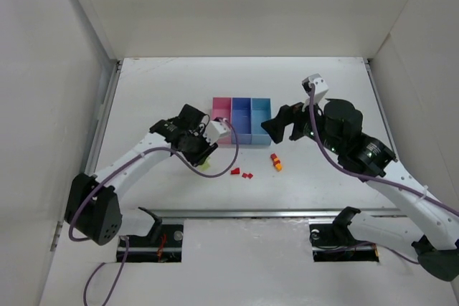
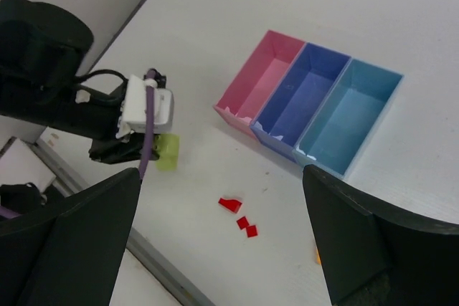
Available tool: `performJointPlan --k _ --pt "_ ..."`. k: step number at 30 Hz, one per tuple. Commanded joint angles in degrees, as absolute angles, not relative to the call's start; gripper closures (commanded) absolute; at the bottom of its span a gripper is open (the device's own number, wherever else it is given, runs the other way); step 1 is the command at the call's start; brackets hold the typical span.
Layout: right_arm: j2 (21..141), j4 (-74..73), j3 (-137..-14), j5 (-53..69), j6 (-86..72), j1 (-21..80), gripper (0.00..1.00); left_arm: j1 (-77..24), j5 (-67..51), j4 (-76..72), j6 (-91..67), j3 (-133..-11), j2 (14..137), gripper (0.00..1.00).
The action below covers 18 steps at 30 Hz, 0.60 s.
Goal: Sort the legos into containers by color
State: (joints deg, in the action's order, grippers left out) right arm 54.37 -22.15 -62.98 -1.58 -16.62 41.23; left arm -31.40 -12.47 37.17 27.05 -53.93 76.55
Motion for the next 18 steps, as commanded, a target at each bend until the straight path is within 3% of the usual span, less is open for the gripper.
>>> performJointPlan --k 1,18 --pt "54.67 -17.84 -66.96 -0.44 -20.65 40.96 0.00 -31.38 -15.82 40.07 25.31 -59.58 71.81 1.00" --pt "55.81 -9.68 -66.63 4.12 -27.51 39.64 0.00 -30.85 -31.99 34.28 13.54 -82.87 71.89 1.00"
